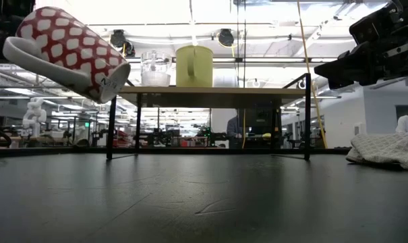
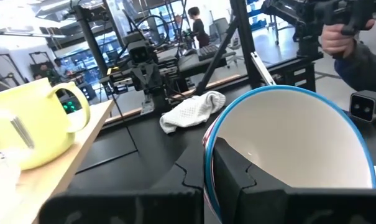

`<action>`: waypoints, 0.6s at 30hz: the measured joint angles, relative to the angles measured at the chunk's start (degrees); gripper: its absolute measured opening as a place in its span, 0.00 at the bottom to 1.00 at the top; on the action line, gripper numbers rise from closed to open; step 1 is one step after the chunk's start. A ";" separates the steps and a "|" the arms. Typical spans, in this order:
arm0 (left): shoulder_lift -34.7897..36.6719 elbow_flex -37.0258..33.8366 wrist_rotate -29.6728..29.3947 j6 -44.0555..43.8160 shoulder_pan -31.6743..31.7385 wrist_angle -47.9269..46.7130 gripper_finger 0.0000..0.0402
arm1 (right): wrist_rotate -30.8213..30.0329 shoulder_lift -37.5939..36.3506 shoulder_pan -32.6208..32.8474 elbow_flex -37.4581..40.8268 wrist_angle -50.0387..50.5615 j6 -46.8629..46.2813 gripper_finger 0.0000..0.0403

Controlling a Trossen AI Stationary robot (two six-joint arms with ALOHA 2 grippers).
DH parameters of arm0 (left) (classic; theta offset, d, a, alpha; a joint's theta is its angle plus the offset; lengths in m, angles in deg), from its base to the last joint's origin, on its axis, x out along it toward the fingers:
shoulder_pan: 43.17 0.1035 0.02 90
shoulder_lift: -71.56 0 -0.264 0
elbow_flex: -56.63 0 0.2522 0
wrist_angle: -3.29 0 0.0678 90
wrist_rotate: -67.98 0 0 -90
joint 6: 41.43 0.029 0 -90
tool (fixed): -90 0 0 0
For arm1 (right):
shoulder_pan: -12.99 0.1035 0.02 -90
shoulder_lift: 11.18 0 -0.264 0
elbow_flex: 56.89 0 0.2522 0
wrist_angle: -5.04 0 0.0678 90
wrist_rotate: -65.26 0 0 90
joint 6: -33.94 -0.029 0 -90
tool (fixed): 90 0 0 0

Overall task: Stack small to large cups/mugs on shelf
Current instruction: Put the red patterned mug on the shelf

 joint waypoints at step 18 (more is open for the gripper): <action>-0.02 0.00 -1.23 -0.47 -0.02 0.90 0.03 | 0.01 -0.01 0.01 0.00 0.04 -0.01 0.00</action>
